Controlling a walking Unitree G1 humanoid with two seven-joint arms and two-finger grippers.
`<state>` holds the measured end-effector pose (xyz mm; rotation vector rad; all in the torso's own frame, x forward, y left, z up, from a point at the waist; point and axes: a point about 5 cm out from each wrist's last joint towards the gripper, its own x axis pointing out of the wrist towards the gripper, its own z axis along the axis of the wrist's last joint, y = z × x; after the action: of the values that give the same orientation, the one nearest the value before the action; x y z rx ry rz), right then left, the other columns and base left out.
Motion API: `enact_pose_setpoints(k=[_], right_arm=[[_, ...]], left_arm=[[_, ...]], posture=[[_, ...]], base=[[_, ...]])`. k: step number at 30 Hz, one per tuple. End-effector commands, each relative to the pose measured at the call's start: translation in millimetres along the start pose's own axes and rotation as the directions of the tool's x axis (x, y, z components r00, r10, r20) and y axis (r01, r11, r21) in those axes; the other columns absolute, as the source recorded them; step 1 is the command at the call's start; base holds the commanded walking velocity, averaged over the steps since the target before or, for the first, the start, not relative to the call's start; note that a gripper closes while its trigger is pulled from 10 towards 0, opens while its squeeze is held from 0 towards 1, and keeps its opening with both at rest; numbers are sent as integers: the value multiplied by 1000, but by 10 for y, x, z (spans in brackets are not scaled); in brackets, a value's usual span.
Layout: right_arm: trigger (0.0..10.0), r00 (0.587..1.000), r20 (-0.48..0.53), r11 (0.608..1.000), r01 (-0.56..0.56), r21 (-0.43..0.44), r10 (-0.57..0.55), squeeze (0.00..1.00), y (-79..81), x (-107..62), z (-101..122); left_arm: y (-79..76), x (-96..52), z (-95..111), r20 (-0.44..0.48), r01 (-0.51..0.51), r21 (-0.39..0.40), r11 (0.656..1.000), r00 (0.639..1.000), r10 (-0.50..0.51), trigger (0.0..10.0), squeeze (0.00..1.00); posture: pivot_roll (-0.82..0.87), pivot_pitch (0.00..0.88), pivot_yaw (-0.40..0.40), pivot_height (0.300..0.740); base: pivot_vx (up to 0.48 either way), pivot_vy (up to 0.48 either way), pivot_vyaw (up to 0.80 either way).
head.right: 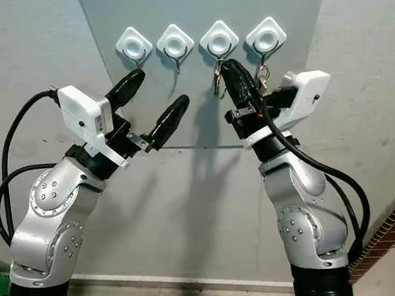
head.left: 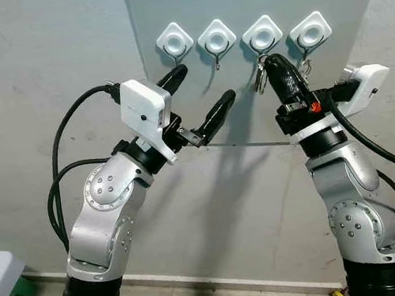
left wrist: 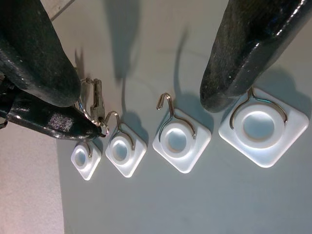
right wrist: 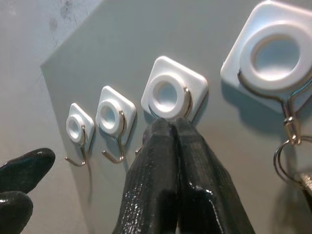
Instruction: Hang keys on a hook
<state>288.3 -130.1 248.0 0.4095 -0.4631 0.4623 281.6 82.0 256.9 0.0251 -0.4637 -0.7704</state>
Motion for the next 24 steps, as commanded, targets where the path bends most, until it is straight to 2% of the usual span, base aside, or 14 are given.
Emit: enact_pose_setpoints(k=[1,14,16,24], right_arm=[[10000,1000,-5,1000,9,11,-9,0,33,37,18],[10000,997,-29,995,71,66,-70,0,8,-21,-34],[10000,996,-25,992,82,92,-80,0,5,-50,-49],[10000,992,-50,987,123,101,-119,0,-58,-210,-192]], left_arm=[[-15,5,50,10,4,11,1000,1000,-4,10000,0],[-13,-1,55,9,1,2,1000,1000,-1,10000,0],[-13,-1,56,9,3,1,1000,1000,-3,10000,0],[-9,2,62,9,4,2,1000,1000,-4,10000,0]], posture=[[-40,0,17,740],[-43,0,22,740],[-44,0,22,740],[-43,0,28,740]], base=[[0,0,0],[0,0,0],[0,0,0],[0,0,0]])
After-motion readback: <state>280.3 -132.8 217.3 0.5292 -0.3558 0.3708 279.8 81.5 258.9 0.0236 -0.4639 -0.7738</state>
